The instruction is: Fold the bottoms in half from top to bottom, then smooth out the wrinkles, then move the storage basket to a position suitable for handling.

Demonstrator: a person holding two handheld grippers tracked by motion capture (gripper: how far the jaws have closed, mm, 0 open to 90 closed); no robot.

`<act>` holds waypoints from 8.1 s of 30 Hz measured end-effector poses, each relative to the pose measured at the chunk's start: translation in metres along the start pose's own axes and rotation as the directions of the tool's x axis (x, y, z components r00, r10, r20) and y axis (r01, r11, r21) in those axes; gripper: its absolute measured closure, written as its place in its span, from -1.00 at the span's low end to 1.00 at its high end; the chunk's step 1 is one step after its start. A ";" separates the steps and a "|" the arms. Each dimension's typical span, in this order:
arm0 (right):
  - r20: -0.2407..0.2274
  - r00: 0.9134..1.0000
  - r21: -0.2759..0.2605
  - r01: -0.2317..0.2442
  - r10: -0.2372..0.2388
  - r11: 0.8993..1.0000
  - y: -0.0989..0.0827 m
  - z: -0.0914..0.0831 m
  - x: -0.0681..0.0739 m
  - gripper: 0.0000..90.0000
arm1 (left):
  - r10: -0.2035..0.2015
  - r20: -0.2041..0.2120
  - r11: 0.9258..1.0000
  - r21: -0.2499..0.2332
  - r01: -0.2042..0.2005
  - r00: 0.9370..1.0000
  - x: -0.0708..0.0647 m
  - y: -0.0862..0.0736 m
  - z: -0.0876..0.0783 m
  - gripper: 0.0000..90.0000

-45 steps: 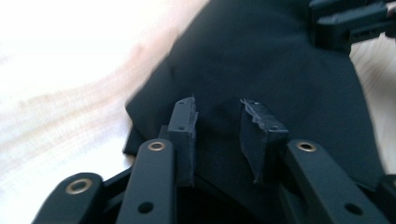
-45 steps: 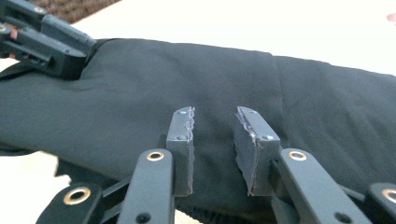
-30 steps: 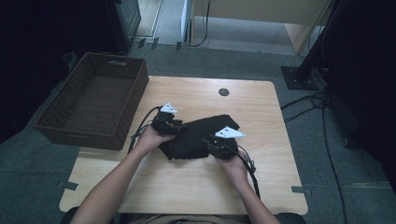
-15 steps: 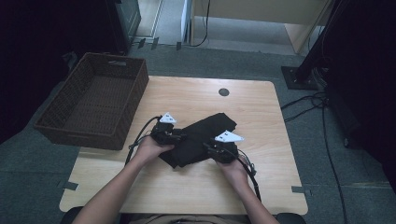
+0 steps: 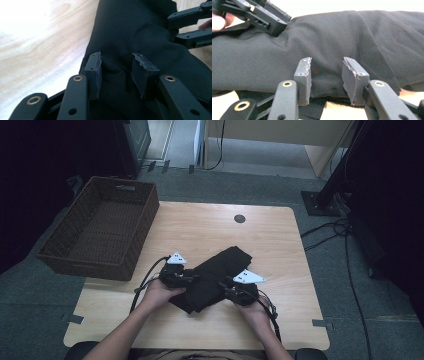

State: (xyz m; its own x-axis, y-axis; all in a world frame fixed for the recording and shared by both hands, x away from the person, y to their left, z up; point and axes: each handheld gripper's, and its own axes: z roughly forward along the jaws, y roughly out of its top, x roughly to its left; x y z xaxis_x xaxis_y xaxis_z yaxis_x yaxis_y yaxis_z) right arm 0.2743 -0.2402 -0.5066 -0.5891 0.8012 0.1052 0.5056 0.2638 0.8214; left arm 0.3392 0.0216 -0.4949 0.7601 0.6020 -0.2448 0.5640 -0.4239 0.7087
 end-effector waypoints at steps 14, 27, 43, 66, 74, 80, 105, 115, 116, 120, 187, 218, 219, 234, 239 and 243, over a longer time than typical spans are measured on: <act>-0.024 1.000 0.000 -0.019 0.019 1.000 -0.002 -0.002 -0.004 0.31 | 0.021 -0.008 1.000 -0.011 -0.021 1.000 -0.004 0.004 -0.007 0.18; -0.021 1.000 0.002 -0.015 0.015 1.000 0.000 -0.001 -0.005 0.31 | 0.003 -0.022 1.000 -0.029 -0.003 1.000 0.016 0.013 -0.021 0.08; -0.016 1.000 0.001 -0.014 0.014 1.000 0.001 0.001 -0.003 0.31 | -0.001 -0.082 1.000 -0.015 0.000 0.997 0.060 0.067 -0.046 0.12; -0.016 1.000 0.004 -0.023 0.023 1.000 0.000 0.001 -0.004 0.31 | -0.083 -0.344 0.996 0.008 0.091 0.935 0.163 0.121 -0.129 0.16; -0.019 1.000 0.004 -0.024 0.024 1.000 0.000 0.001 -0.004 0.31 | -0.150 -0.393 0.983 0.039 0.180 0.907 0.190 0.096 -0.114 0.23; -0.017 1.000 0.004 -0.020 0.020 1.000 0.000 0.001 -0.004 0.31 | -0.110 -0.375 0.986 0.079 0.149 0.921 0.183 0.091 -0.102 0.53; -0.021 0.999 0.003 -0.029 0.029 1.000 0.001 0.003 -0.004 0.31 | 0.010 -0.196 0.995 0.100 0.010 0.981 0.120 0.092 -0.074 0.68; -0.015 1.000 -0.012 -0.024 0.024 1.000 0.002 0.007 -0.004 0.31 | 0.006 -0.188 0.996 0.088 0.011 0.982 0.110 0.092 -0.069 0.68; -0.015 1.000 -0.012 -0.020 0.020 1.000 0.002 0.008 -0.004 0.31 | 0.002 -0.189 0.996 0.088 0.014 0.982 0.110 0.092 -0.069 0.68; -0.021 1.000 -0.019 -0.015 0.014 1.000 0.004 0.012 -0.007 0.31 | -0.004 -0.185 0.996 0.087 0.021 0.983 0.110 0.092 -0.071 0.67; 0.011 0.998 -0.042 -0.054 0.054 0.998 0.039 0.006 -0.004 0.48 | 0.088 -0.029 0.984 0.161 -0.082 0.996 0.030 0.082 0.017 0.11; 0.005 0.999 -0.008 0.032 -0.032 0.999 0.020 0.044 -0.009 0.48 | 0.049 -0.025 0.972 0.231 -0.042 0.998 0.031 0.075 0.047 -0.48; 0.004 1.000 -0.015 0.029 -0.029 0.999 0.019 0.045 -0.009 0.48 | 0.048 -0.023 0.972 0.230 -0.042 0.999 0.033 0.075 0.048 -0.51; 0.012 0.998 0.041 0.060 -0.061 0.997 0.017 0.048 -0.010 0.48 | 0.049 0.018 0.968 0.246 -0.052 0.999 0.026 0.075 0.054 -0.46; 0.017 0.998 0.045 0.055 -0.055 0.998 0.019 0.051 -0.010 0.50 | 0.040 0.053 0.970 0.237 -0.052 0.998 0.028 0.075 0.055 -0.25; 0.008 0.999 0.055 0.053 -0.053 0.997 0.020 0.053 -0.012 0.50 | 0.055 0.061 0.969 0.236 -0.068 0.997 0.026 0.076 0.053 0.05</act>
State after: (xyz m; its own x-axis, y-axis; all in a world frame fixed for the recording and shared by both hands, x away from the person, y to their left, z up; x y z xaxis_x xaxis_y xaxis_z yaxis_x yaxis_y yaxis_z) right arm 0.3253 -0.2161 -0.5208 -0.6100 0.7904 0.0570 0.5078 0.3347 0.7938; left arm 0.4186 -0.0310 -0.4829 0.8080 0.5356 -0.2453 0.5715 -0.6115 0.5472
